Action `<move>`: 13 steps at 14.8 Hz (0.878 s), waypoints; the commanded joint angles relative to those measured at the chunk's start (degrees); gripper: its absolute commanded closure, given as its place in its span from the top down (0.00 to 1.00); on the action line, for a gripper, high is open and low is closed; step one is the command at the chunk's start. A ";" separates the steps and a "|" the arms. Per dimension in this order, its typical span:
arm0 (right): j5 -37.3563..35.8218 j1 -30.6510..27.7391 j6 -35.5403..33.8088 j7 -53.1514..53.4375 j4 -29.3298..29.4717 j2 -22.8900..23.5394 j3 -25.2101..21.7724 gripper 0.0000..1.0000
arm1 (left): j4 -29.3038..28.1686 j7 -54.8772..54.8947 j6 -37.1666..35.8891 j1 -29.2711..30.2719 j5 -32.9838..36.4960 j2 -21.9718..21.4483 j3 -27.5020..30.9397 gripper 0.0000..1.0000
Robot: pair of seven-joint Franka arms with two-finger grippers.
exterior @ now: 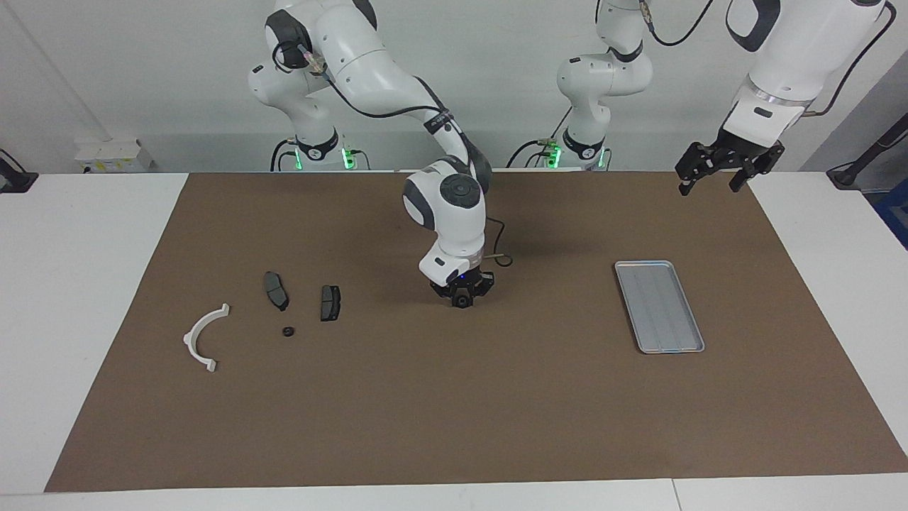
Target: Pick bearing gear from pile to tray
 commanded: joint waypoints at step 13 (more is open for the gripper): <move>2.41 -29.05 -13.82 -43.97 5.33 -12.26 -0.08 0.98 | 1.81 -33.55 10.69 -23.16 0.41 12.00 0.23 1.00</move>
